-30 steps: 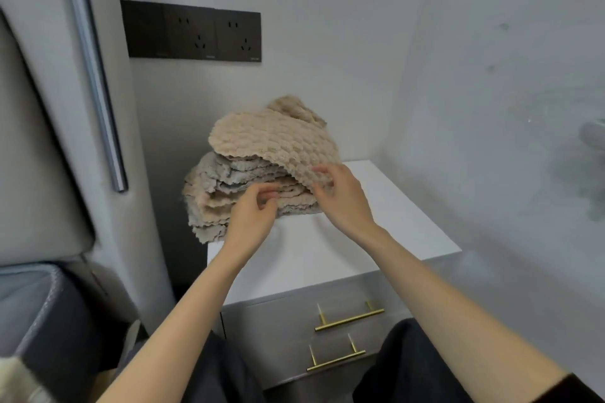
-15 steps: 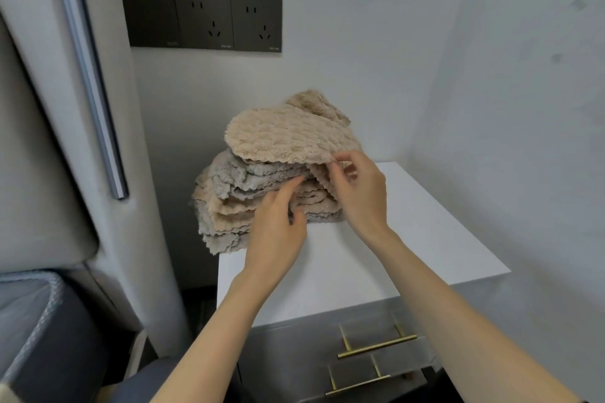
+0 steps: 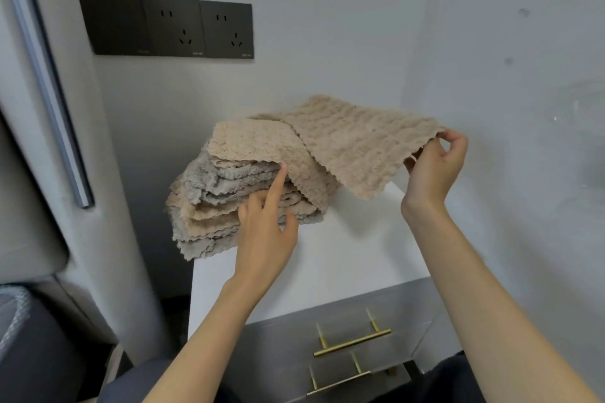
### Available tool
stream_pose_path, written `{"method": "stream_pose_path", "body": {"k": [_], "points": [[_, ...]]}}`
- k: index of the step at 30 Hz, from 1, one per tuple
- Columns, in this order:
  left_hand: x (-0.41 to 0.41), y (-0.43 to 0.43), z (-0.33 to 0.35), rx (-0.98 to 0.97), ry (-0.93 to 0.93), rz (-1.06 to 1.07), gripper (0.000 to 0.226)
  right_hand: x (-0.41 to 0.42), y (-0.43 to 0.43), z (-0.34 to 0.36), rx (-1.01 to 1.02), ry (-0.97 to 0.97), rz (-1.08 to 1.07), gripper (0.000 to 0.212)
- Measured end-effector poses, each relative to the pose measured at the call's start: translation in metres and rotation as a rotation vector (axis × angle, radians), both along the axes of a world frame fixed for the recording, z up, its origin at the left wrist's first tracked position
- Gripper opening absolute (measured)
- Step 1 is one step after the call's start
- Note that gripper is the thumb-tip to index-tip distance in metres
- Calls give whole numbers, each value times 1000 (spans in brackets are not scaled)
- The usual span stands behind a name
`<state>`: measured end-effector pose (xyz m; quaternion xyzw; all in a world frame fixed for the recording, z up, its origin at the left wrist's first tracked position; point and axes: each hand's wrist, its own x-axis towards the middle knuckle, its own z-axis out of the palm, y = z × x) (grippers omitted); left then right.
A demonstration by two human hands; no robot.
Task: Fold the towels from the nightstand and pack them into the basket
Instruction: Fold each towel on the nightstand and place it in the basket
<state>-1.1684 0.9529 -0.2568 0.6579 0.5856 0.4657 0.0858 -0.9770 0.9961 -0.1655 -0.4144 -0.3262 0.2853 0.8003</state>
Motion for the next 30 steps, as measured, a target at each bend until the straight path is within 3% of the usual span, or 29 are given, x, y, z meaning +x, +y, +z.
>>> {"method": "stream_pose_path", "body": {"k": [3, 6, 14, 16, 19, 23, 26, 28, 30], "points": [[10, -3, -1, -17, -76, -58, 61, 20, -7, -14, -156, -241, -21, 20], [23, -3, -5, -60, -105, -144, 51, 36, -16, -30, -262, -488, 87, 16], [45, 10, -22, -332, -83, -230, 42, 61, -37, -63, -566, -1347, 590, 9], [47, 15, -26, -398, -3, -217, 46, 64, -40, -63, -630, -1464, 727, 14], [48, 23, -31, -471, 162, -172, 59, 73, -44, -55, -687, -1380, 979, 24], [50, 33, -30, -485, 217, -125, 67, 89, -42, -46, -719, -1077, 1166, 27], [50, 39, -25, -485, 127, -139, 65, 94, -29, -58, -705, -966, 866, 15], [50, 40, -25, -471, 117, -135, 63, 97, -18, -71, -775, -1025, 602, 14], [50, 40, -24, -452, 127, -137, 62, 99, -11, -81, -864, -1135, 474, 23]]}}
